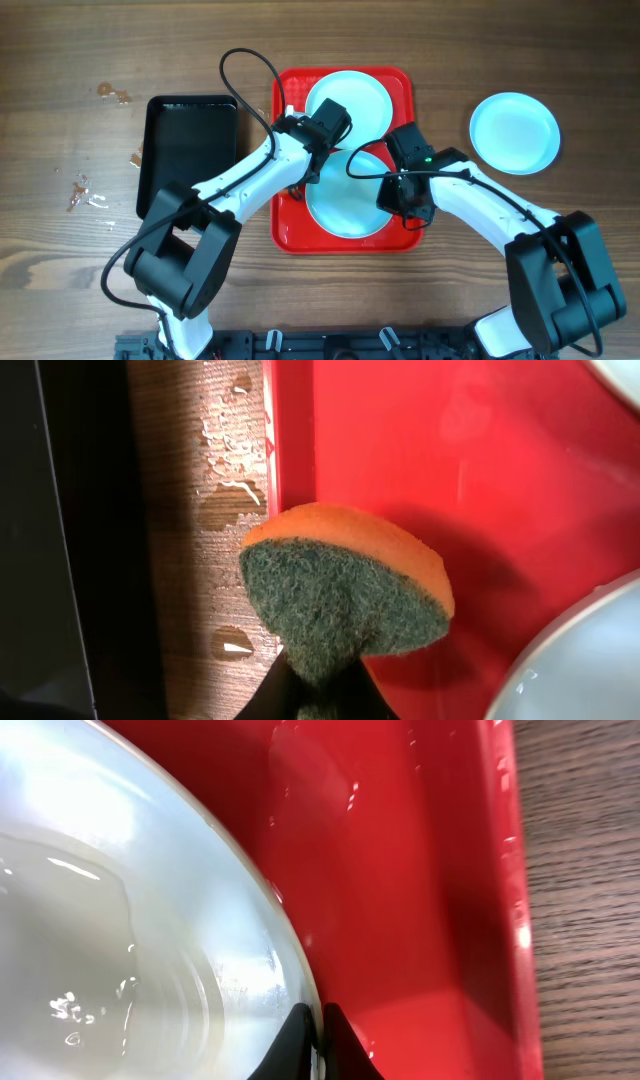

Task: Clean dirty plates on tray and stack at the side
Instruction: 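Scrub the bottom plate with the sponge while right gripper holds its rim, then return the sponge to the black tray with the left gripper, then lift the bottom plate by its rim with the right gripper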

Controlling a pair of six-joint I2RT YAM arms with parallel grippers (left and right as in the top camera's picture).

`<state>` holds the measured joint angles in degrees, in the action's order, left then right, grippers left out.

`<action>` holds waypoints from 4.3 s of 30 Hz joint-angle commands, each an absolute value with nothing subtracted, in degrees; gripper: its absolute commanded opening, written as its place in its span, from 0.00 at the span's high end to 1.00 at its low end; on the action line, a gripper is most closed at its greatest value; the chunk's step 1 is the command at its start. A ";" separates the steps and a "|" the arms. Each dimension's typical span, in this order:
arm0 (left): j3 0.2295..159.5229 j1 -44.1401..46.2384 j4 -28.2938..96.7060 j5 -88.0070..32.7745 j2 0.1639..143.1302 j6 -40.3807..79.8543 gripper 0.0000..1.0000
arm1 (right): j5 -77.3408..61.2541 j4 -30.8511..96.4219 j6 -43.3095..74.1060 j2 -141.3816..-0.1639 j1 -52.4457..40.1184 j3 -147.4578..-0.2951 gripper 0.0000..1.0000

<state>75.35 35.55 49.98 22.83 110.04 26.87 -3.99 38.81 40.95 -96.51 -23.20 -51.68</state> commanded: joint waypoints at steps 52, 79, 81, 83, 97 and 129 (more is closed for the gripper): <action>66.32 17.17 38.94 2.44 101.25 32.77 0.59 | -6.04 36.03 25.67 -94.91 -22.52 -53.25 0.77; 72.29 13.78 54.46 17.69 91.42 17.96 0.96 | -6.04 36.51 25.67 -94.91 -22.52 -53.25 0.81; 70.59 12.29 53.04 19.38 92.66 17.96 0.96 | -6.04 36.51 25.67 -94.91 -22.52 -53.25 0.81; 68.31 10.63 49.84 19.09 93.78 17.93 0.96 | -6.04 36.53 25.67 -94.91 -22.52 -53.25 0.81; 67.51 9.19 51.33 9.08 85.76 18.41 0.00 | -6.68 33.52 23.42 -94.98 -22.52 -52.34 0.58; 67.51 9.19 51.29 7.94 83.94 18.41 0.00 | 32.47 49.87 20.78 -80.07 -25.36 -59.44 0.96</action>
<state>67.40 9.30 51.24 8.45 84.09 18.48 17.76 46.96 23.05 -82.56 -23.22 -55.35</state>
